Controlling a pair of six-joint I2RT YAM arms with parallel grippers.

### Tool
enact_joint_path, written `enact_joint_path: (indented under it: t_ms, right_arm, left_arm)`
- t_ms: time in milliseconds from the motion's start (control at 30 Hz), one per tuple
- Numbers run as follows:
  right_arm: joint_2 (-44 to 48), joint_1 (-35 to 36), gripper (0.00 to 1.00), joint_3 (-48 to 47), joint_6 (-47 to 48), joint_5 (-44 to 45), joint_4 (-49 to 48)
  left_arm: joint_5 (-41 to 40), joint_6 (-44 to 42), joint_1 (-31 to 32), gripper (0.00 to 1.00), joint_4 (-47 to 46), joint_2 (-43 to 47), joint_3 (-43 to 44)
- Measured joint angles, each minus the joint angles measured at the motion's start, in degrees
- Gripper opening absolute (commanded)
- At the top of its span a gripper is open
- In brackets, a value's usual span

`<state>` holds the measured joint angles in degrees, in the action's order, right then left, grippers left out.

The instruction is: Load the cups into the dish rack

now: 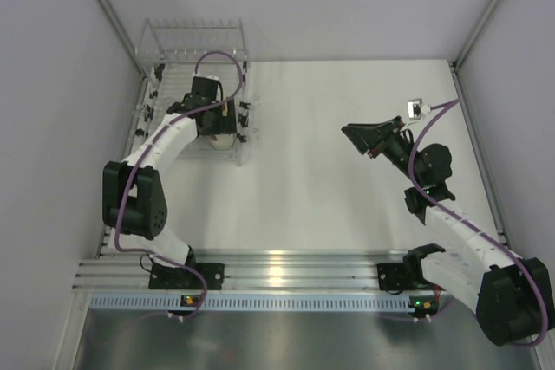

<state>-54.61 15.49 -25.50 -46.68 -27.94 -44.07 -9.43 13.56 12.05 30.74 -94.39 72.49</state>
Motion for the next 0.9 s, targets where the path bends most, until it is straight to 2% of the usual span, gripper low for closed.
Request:
enact_joint_path:
  t_ms: [200,500,600,700,900]
  right_arm:
    - [0.00,-0.02,0.43,0.00,0.02,0.02,0.02]
    - [0.00,-0.02,0.51,0.00,0.44,0.33,1.84]
    - [0.00,-0.02,0.53,-0.02,1.16,0.76,4.04]
    - [0.04,-0.02,0.56,-0.11,2.05,1.42,6.34]
    - [2.38,-0.04,0.59,-0.13,4.52,4.28,12.22]
  left_arm:
    - [-1.20,-0.04,0.74,0.98,0.11,6.01,1.57]
    - [-4.22,-0.48,2.56,0.98,-3.32,19.69,2.29]
    - [-2.82,-1.57,2.56,0.98,-4.98,23.30,2.03]
    - [4.98,-3.45,2.51,0.98,-8.72,27.96,-0.74]
    - [21.62,-5.44,2.62,0.98,-17.88,39.23,-12.70]
